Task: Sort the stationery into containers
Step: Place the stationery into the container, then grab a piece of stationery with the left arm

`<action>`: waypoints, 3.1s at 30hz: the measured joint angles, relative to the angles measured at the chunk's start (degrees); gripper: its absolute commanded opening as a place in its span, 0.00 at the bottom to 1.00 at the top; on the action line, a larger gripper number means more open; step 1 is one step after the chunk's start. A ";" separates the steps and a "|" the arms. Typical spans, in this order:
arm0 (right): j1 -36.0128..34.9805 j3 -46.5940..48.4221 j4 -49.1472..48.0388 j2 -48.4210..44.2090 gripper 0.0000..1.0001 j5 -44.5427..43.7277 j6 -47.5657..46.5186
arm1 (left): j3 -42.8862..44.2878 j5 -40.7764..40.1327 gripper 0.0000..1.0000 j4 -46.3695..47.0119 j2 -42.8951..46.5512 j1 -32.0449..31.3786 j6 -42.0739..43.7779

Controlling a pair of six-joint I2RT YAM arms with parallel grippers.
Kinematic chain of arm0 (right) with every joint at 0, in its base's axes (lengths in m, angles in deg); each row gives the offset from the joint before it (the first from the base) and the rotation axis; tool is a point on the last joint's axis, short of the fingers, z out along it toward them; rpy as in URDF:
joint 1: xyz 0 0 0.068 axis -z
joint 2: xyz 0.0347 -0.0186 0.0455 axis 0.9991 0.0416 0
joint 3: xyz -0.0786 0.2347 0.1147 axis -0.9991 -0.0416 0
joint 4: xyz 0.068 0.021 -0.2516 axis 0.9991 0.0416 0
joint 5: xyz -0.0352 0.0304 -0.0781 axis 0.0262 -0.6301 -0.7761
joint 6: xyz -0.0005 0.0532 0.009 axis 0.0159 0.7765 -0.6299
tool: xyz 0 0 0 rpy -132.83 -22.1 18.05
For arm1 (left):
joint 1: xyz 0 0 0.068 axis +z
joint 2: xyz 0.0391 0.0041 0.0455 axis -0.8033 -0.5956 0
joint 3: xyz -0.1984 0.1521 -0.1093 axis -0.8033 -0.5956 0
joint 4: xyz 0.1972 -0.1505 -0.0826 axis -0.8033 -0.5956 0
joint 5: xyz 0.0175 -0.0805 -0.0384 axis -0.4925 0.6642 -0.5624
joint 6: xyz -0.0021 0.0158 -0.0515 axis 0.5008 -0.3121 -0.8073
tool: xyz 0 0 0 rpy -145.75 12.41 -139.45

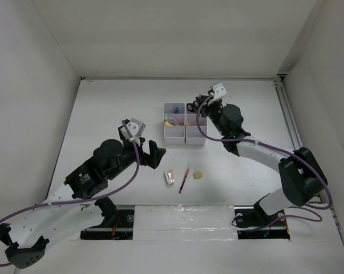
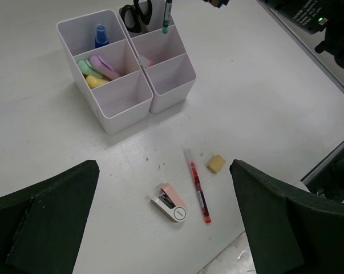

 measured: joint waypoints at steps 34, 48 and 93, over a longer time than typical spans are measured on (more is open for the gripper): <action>-5.38 -13.77 -7.89 -24.63 1.00 -6.91 9.01 | 0.48 4.48 1.00 0.13 -6.64 0.02 -0.04; -7.26 -9.18 23.47 -45.46 1.00 -11.30 18.53 | 2.84 -1.90 1.00 -1.88 -33.83 -18.16 -13.33; -8.02 -11.23 30.25 -51.54 0.99 -7.43 22.67 | 9.14 -7.08 0.38 -0.39 -60.24 -20.35 -24.17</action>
